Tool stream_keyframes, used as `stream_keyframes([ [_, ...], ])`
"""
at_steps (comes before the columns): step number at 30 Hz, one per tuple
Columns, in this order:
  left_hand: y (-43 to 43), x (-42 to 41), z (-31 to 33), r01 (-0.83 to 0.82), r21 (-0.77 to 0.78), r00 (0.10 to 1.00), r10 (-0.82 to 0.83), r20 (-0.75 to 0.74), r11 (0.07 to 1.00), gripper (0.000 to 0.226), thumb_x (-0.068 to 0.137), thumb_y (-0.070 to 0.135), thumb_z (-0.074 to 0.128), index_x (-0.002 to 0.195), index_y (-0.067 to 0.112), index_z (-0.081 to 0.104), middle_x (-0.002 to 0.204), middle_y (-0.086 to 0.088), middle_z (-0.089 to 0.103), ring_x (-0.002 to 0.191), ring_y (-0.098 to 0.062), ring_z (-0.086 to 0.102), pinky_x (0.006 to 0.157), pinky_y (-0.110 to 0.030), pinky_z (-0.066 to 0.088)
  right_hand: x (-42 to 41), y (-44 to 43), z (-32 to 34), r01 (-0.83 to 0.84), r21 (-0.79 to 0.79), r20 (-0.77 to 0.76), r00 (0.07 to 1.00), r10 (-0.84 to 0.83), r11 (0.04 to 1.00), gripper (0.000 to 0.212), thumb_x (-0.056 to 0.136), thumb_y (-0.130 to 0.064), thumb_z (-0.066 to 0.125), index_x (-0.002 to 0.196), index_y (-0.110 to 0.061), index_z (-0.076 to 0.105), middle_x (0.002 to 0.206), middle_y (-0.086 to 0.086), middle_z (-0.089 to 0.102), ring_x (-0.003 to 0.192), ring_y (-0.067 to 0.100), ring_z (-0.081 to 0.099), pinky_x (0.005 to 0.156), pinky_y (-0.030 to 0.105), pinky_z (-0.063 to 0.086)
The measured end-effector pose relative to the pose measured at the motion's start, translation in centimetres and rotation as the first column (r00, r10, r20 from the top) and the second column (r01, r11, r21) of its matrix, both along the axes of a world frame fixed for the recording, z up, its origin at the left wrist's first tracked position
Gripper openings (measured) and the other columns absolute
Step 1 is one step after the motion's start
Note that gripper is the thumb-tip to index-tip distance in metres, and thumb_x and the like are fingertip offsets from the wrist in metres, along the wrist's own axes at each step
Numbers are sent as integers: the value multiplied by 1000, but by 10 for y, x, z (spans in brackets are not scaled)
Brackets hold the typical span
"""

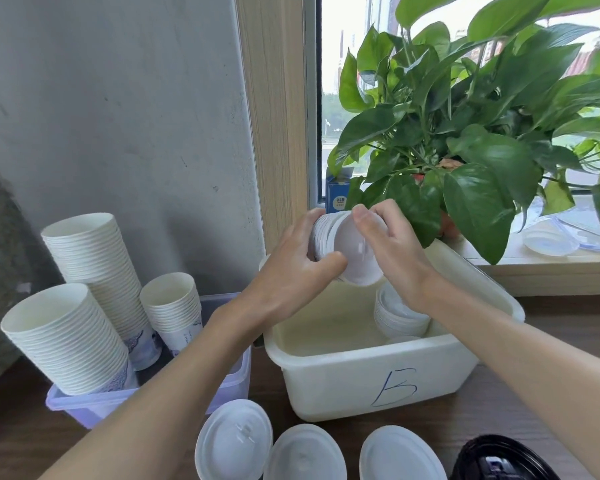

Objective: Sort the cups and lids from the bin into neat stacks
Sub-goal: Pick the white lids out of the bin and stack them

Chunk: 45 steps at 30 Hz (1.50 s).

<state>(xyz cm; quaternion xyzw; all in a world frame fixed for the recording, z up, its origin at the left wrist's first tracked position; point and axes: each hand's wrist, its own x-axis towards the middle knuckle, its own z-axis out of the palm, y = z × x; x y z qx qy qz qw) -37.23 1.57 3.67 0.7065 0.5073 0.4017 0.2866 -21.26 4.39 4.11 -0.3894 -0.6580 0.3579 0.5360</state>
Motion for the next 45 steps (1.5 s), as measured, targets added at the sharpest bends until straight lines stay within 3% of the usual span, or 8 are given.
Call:
stream_keyframes([
  [8, 1, 0, -2, 41, -9, 999, -42, -13, 999, 68, 71, 48, 49, 138, 43, 37, 130, 1, 52, 118, -22, 54, 98, -54, 50, -2, 3, -1, -68, -15, 7, 998, 68, 998, 50, 75, -60, 49, 108, -25, 61, 104, -16, 62, 84, -16, 53, 73, 1, 41],
  [18, -3, 0, -2, 15, 4, 999, -15, 40, 1000, 60, 78, 39, 61, 132, 29, 38, 107, 6, 64, 96, -9, 65, 86, -31, 56, -1, 6, -6, -35, 44, 77, 997, 31, 998, 49, 77, -62, 52, 99, -20, 62, 93, -7, 63, 82, -3, 55, 72, 11, 43],
  [24, -3, 0, -1, 18, 41, 994, -22, 111, 999, 50, 79, 29, 63, 126, 21, 50, 102, -9, 69, 90, -24, 67, 78, -34, 56, -3, 7, -6, -27, 104, 98, 995, 17, 994, 61, 75, -77, 50, 93, -18, 58, 79, -7, 57, 71, 3, 49, 66, 18, 40],
  [29, 1, -1, 0, 39, 20, 997, -41, 70, 999, 64, 85, 32, 69, 141, 28, 39, 122, 6, 63, 107, -4, 64, 91, -27, 53, -2, 7, -7, -3, 47, 7, 1000, 3, 999, 48, 80, -60, 49, 101, -18, 56, 81, -7, 55, 67, -1, 49, 67, 21, 41],
  [32, 2, -3, -1, 28, -17, 996, -27, 90, 999, 59, 86, 22, 74, 131, 26, 35, 117, 6, 60, 92, 5, 63, 79, -18, 52, -2, 5, -5, -22, -8, -4, 1000, 22, 1000, 53, 76, -61, 49, 108, -19, 56, 90, -8, 59, 71, -8, 53, 69, 16, 42],
  [36, 2, -3, -2, 12, 28, 1000, -12, 25, 1000, 58, 84, 31, 71, 135, 30, 44, 116, 13, 62, 100, 0, 62, 85, -23, 51, 2, 1, -3, -98, 14, 66, 993, 97, 995, 54, 73, -51, 61, 116, -18, 61, 110, -13, 63, 97, -14, 56, 75, 3, 42],
  [39, 0, -4, 0, 21, 39, 999, -23, 48, 999, 60, 89, 28, 66, 144, 30, 42, 124, 14, 60, 110, 1, 59, 93, -20, 48, 0, 1, -3, -99, 42, 92, 991, 95, 994, 49, 73, -50, 63, 113, -22, 63, 109, -16, 64, 95, -15, 57, 76, 2, 42],
  [45, -1, 0, 2, 63, -60, 995, -57, 87, 996, 66, 81, 27, 79, 135, 31, 42, 111, 16, 64, 93, 8, 65, 74, -14, 54, 2, 5, -4, -3, 75, 12, 1000, 2, 997, 39, 76, -52, 67, 105, -26, 61, 100, -5, 67, 91, 1, 62, 74, 12, 48],
])
